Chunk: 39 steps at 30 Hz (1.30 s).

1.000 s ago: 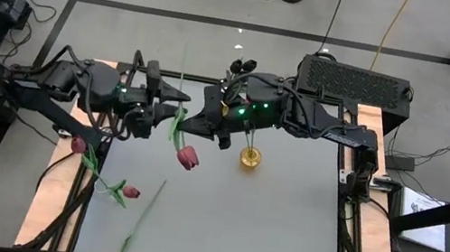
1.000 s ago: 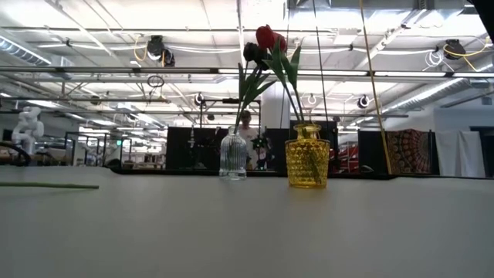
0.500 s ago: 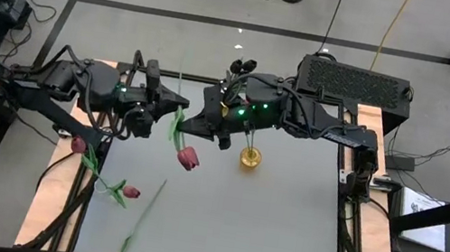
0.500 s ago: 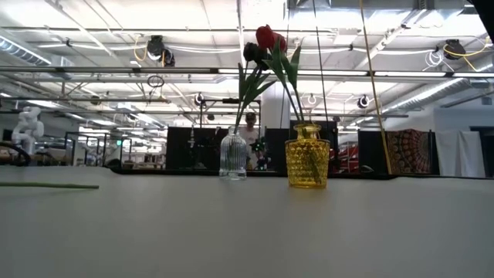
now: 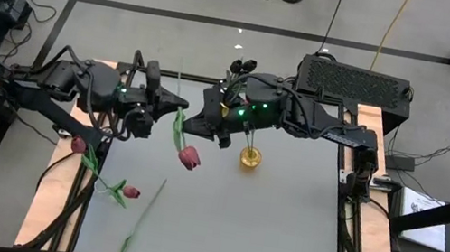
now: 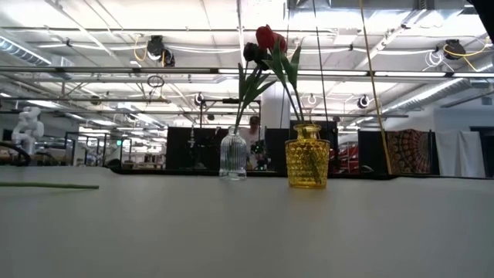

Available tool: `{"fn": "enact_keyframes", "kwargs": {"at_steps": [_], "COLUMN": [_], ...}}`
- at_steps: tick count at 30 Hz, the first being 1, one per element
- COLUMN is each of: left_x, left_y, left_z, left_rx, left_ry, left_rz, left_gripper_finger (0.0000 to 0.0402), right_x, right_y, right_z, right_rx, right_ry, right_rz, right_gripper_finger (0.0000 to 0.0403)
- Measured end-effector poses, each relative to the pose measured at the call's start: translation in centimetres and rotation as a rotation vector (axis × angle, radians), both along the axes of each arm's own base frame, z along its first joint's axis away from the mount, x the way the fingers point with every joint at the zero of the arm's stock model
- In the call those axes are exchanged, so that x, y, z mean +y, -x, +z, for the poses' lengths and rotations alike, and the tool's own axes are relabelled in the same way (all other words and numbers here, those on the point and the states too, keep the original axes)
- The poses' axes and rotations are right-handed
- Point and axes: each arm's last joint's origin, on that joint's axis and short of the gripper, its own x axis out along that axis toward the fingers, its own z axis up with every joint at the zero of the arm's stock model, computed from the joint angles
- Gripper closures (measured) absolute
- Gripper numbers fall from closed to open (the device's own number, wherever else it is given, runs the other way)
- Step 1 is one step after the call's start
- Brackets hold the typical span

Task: Sort flowers into vase by color
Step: Put the red tulip into the bottom transparent bin

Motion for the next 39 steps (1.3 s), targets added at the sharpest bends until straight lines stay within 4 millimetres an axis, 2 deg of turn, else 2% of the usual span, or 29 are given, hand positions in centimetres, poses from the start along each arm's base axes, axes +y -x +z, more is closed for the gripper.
{"fn": "enact_keyframes", "kwargs": {"at_steps": [10,17,27,32,39], "left_x": [-0.3,-0.1,0.2,0.3,0.7], "left_y": [0.5,1.4,2.5,3.0,4.2], "left_z": [-1.2,-1.4,-1.2,-0.9,-0.3], "left_rx": [0.128,0.163,0.143,0.105,-0.004], "left_ry": [-0.025,-0.02,0.045,0.105,0.276], "left_rz": [0.003,0.042,0.091,0.128,0.235], "left_gripper_finger": [0.0394,0.0394,0.0395,0.0396,0.0396], "right_x": [0.0,-0.5,-1.6,-2.1,-2.3], "right_y": [0.0,0.0,0.8,2.3,4.6], "right_z": [-0.1,0.1,0.5,1.6,3.7], "right_rx": [-0.007,-0.049,-0.08,-0.097,-0.151], "right_ry": [0.039,0.138,0.313,0.44,0.6], "right_rz": [0.007,0.022,-0.005,-0.063,-0.179], "right_gripper_finger": [0.0297,0.0256,0.0241,0.0242,0.0243]}}
